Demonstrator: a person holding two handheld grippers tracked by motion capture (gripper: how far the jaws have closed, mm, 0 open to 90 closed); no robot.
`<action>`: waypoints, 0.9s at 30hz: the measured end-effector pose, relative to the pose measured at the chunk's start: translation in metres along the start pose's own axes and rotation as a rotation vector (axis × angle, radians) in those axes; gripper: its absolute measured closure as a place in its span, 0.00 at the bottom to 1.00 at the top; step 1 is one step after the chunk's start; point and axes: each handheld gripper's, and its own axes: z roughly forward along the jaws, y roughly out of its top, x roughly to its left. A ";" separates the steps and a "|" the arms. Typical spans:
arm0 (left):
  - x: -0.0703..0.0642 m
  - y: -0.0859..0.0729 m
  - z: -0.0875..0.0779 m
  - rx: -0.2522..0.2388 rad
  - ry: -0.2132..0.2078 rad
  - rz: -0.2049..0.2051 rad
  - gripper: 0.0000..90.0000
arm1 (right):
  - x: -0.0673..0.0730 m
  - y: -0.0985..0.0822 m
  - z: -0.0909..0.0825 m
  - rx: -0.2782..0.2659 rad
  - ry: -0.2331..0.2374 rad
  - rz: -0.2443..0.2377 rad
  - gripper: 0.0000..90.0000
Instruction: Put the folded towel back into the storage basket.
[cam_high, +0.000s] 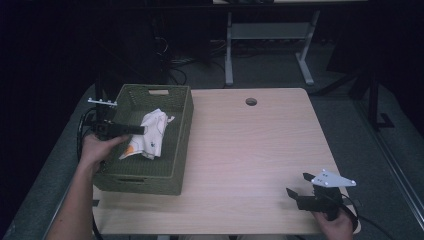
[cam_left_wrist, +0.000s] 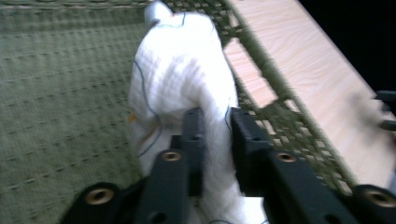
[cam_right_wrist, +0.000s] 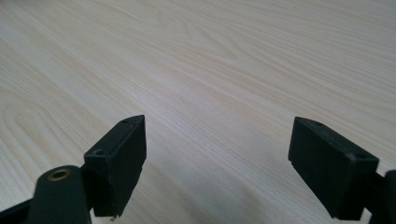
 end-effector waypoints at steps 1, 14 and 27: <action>0.000 0.000 0.000 -0.004 -0.001 -0.004 0.78 | 0.001 0.000 0.000 0.002 -0.001 0.000 0.21; -0.010 -0.001 -0.003 -0.022 -0.015 0.004 0.71 | 0.004 0.000 0.000 0.006 0.001 -0.017 0.21; -0.020 -0.006 -0.010 -0.041 -0.043 0.020 0.67 | 0.002 0.000 0.000 0.009 0.003 -0.014 0.21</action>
